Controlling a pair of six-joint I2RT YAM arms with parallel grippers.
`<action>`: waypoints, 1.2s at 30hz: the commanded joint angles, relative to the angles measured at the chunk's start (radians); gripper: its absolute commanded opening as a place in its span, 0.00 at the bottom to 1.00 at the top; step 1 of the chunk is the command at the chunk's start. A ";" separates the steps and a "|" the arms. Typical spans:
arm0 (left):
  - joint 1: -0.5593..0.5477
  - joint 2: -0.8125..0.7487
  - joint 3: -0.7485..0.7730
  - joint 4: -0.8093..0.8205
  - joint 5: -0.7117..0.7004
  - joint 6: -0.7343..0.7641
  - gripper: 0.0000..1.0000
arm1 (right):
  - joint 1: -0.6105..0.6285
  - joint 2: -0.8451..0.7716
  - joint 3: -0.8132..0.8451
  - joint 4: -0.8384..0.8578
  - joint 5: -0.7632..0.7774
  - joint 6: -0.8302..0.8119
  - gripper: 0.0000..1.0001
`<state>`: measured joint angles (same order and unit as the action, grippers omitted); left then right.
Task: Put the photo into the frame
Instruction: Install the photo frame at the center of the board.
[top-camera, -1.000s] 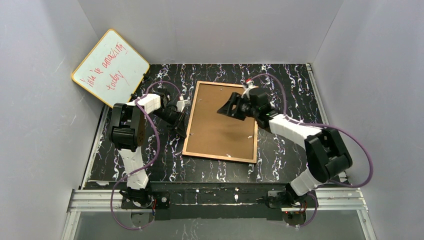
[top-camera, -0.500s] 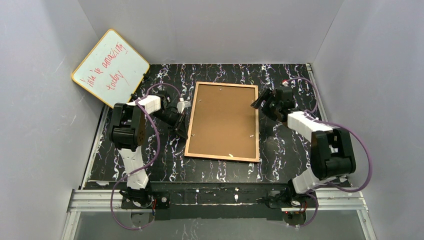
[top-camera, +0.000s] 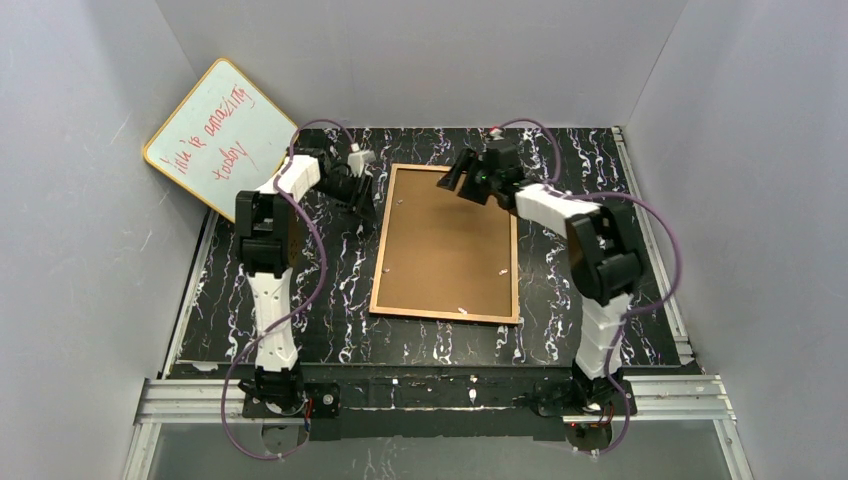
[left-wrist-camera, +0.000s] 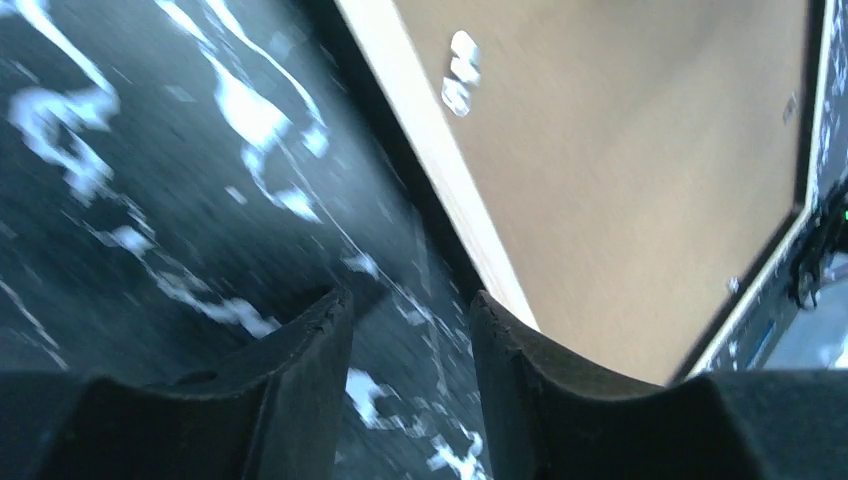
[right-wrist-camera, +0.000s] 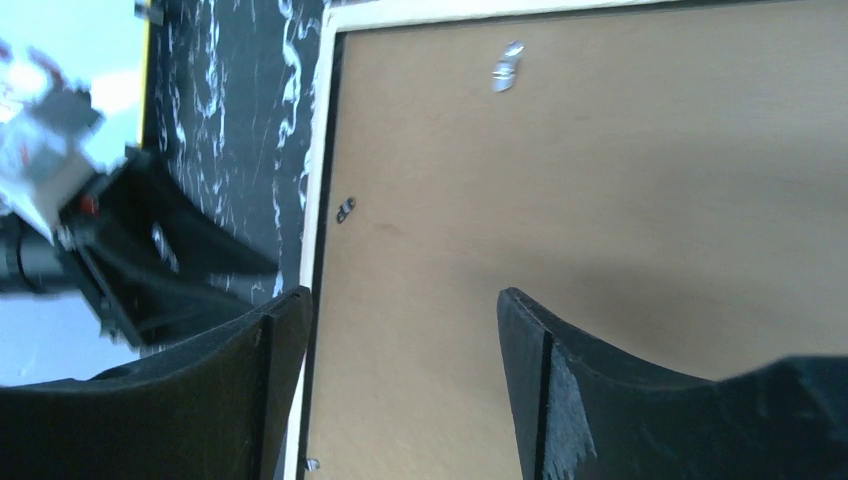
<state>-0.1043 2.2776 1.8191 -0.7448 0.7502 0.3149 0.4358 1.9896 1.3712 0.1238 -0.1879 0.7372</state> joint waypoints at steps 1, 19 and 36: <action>-0.004 0.128 0.140 0.028 0.028 -0.150 0.44 | 0.062 0.135 0.160 0.018 -0.067 0.037 0.72; -0.032 0.140 0.004 0.111 0.024 -0.146 0.19 | 0.124 0.398 0.393 0.032 -0.160 0.145 0.65; -0.030 0.103 -0.005 0.118 0.069 -0.161 0.36 | 0.138 0.392 0.370 0.056 -0.163 0.183 0.63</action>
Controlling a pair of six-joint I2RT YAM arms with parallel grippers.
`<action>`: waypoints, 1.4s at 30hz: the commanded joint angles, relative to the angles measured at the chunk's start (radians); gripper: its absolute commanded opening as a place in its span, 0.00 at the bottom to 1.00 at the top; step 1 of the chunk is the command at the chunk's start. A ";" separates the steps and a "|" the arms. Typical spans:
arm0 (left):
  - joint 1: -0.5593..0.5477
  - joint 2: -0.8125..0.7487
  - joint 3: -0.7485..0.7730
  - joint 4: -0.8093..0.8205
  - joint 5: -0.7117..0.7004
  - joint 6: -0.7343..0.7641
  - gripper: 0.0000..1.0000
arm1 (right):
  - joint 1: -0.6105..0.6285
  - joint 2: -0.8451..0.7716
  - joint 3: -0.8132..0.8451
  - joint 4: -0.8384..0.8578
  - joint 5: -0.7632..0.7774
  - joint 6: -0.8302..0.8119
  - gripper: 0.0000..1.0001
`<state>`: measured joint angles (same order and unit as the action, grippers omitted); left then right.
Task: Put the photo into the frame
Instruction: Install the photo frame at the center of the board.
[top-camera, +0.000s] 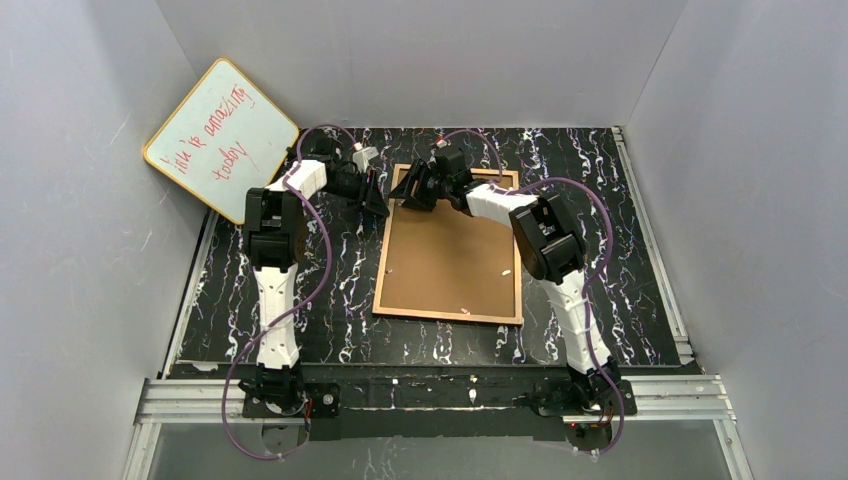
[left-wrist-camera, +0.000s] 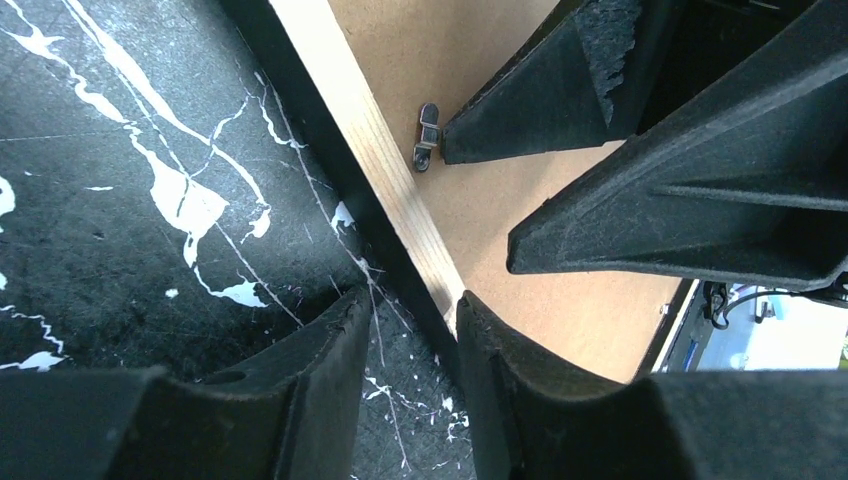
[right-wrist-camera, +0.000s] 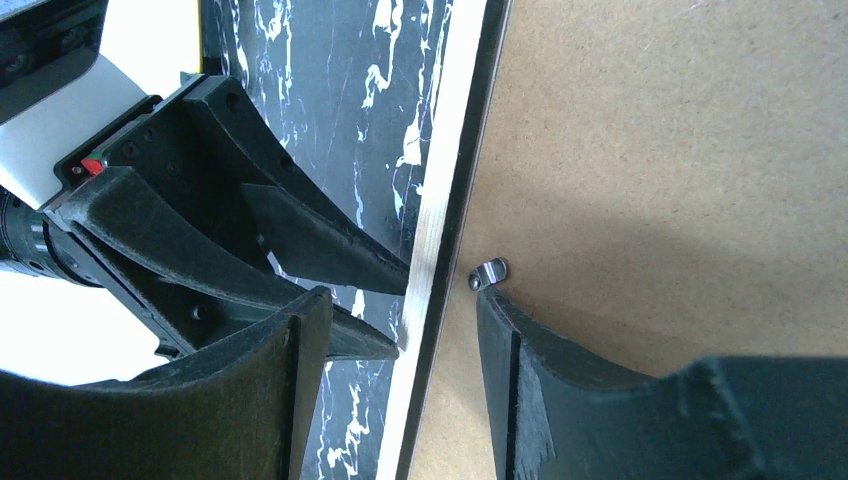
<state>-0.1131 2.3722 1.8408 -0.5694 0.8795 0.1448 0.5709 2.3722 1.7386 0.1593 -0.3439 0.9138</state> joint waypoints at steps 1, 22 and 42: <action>-0.022 0.018 -0.026 -0.057 -0.062 0.007 0.33 | 0.003 0.010 0.002 0.019 -0.006 0.007 0.63; -0.051 0.037 -0.071 -0.044 -0.113 0.036 0.15 | 0.002 0.058 0.056 0.010 0.026 -0.013 0.63; -0.053 0.027 -0.087 -0.044 -0.123 0.053 0.13 | 0.001 0.076 0.093 0.051 -0.081 -0.021 0.61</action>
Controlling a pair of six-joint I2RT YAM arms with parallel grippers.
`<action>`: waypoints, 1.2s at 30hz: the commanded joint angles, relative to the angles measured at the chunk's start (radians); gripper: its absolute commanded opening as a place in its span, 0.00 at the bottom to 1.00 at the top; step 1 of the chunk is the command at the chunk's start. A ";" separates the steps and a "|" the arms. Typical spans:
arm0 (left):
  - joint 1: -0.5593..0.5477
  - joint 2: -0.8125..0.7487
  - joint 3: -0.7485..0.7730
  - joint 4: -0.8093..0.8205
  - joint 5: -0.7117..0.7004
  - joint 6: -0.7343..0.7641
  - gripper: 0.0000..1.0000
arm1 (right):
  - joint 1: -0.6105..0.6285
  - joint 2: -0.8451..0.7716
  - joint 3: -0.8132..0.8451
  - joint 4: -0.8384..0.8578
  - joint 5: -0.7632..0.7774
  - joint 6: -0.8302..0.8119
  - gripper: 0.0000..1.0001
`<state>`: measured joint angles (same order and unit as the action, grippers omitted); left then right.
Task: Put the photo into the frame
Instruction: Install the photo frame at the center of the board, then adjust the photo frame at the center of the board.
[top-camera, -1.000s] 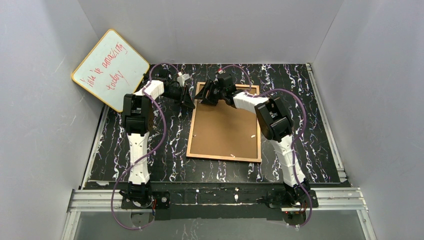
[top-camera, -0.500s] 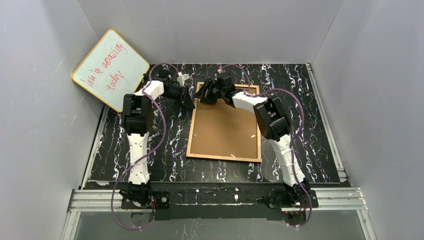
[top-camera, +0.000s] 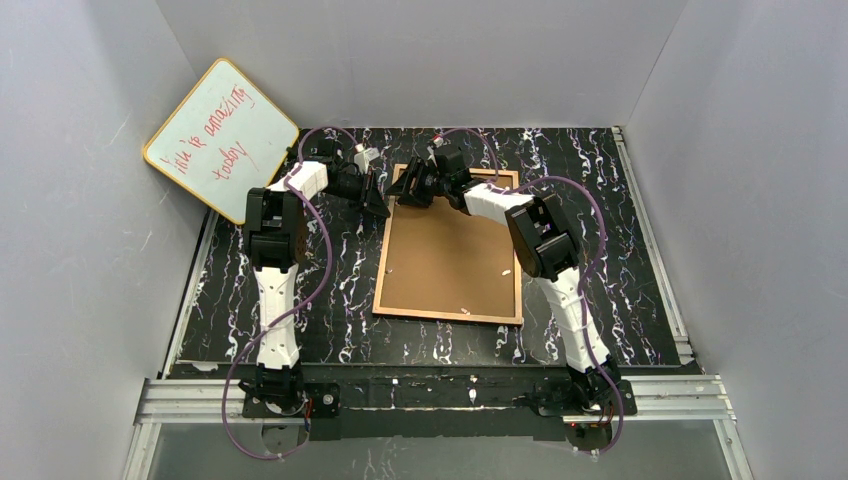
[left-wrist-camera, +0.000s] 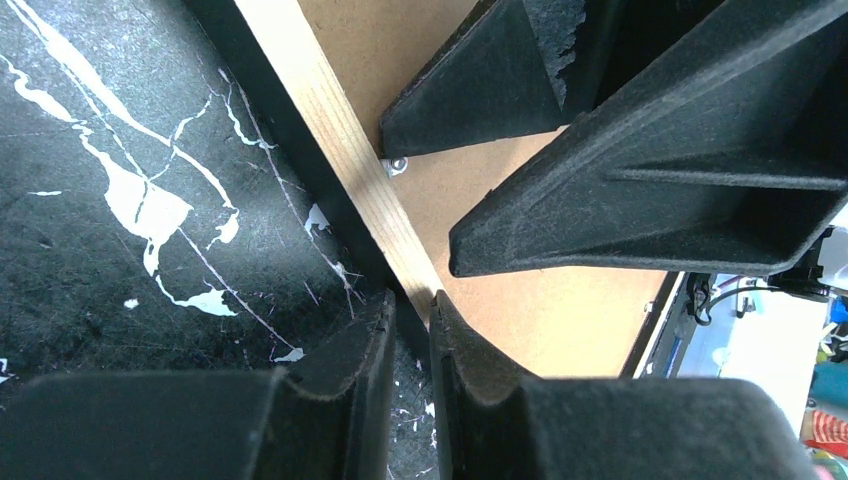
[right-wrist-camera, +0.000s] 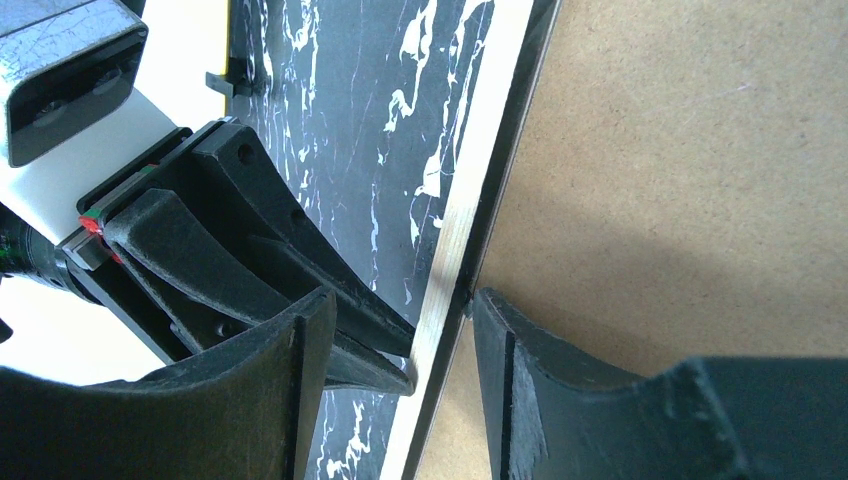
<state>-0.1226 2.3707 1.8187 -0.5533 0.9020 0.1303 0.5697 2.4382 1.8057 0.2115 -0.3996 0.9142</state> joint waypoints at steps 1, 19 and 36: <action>-0.043 0.025 -0.068 -0.060 -0.146 0.068 0.13 | 0.003 0.008 0.029 -0.003 -0.027 -0.028 0.61; -0.026 -0.095 -0.095 -0.181 -0.205 0.177 0.19 | -0.181 -0.341 -0.169 -0.080 0.115 -0.144 0.82; -0.120 -0.428 -0.657 -0.171 -0.400 0.431 0.27 | -0.468 -0.561 -0.592 -0.191 0.273 -0.168 0.94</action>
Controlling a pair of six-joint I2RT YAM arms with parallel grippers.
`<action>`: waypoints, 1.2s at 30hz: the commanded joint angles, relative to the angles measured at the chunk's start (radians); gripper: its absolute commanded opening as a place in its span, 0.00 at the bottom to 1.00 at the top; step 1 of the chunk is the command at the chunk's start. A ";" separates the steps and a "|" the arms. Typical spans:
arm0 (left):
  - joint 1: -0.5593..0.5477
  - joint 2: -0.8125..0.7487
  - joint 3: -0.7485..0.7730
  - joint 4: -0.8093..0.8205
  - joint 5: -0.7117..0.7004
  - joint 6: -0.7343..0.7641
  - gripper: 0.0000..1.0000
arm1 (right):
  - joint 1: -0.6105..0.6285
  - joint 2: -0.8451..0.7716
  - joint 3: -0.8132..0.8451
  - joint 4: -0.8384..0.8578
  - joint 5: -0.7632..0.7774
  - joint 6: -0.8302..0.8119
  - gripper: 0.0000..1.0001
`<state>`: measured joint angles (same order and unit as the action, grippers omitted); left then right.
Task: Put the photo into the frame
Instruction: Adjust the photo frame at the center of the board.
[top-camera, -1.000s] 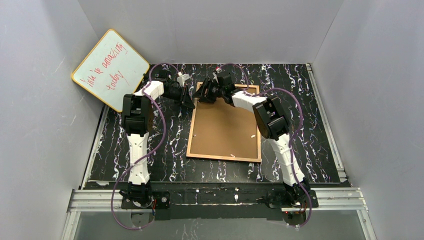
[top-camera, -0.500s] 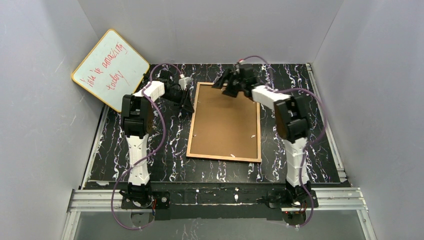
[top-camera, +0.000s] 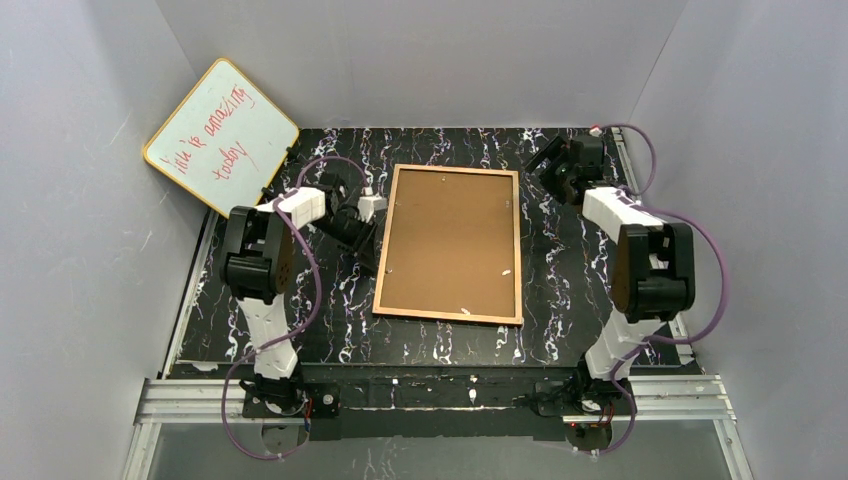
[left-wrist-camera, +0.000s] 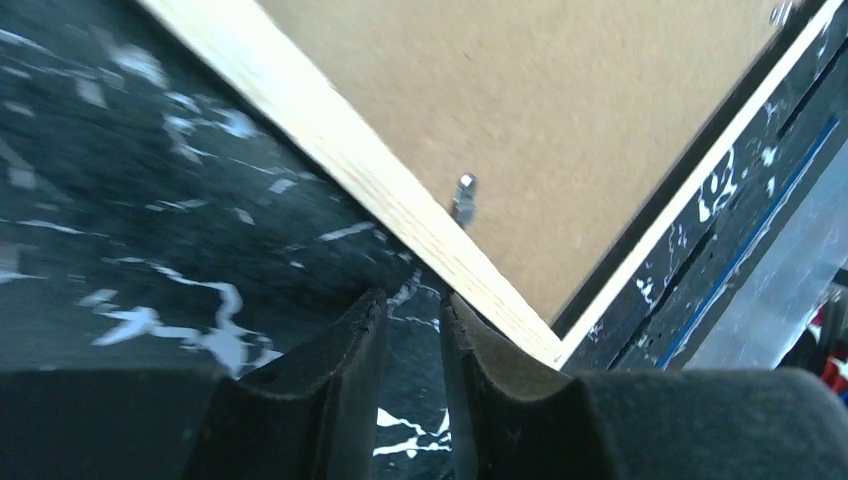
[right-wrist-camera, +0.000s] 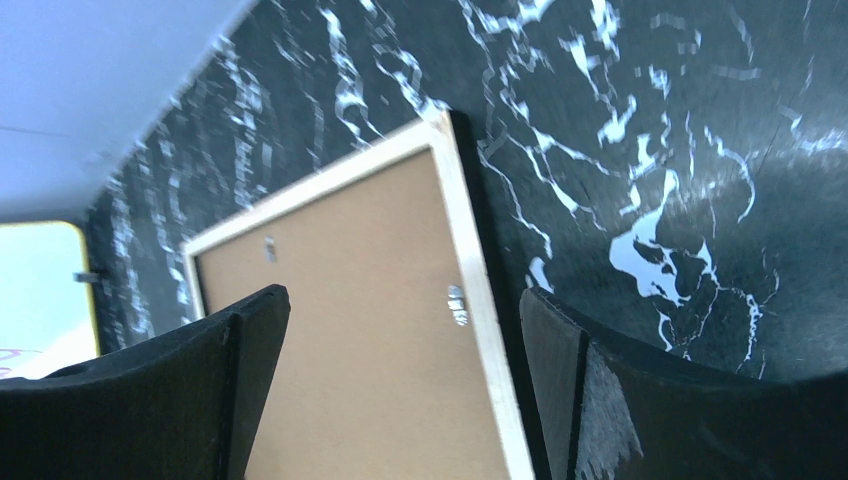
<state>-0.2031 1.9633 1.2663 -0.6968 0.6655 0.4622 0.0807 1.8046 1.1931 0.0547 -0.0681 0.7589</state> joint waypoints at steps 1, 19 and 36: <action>-0.051 -0.031 -0.118 -0.029 -0.168 0.105 0.26 | 0.021 0.095 0.032 -0.037 -0.077 -0.009 0.94; -0.479 0.050 -0.067 -0.009 -0.076 0.064 0.28 | 0.342 0.516 0.593 -0.174 -0.379 -0.066 0.92; -0.316 -0.106 0.225 -0.505 0.005 0.341 0.68 | 0.157 0.084 0.371 -0.264 -0.027 -0.071 0.99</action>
<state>-0.6338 1.9388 1.3769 -1.0691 0.6750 0.7067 0.2790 2.0785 1.6878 -0.1642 -0.2214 0.6651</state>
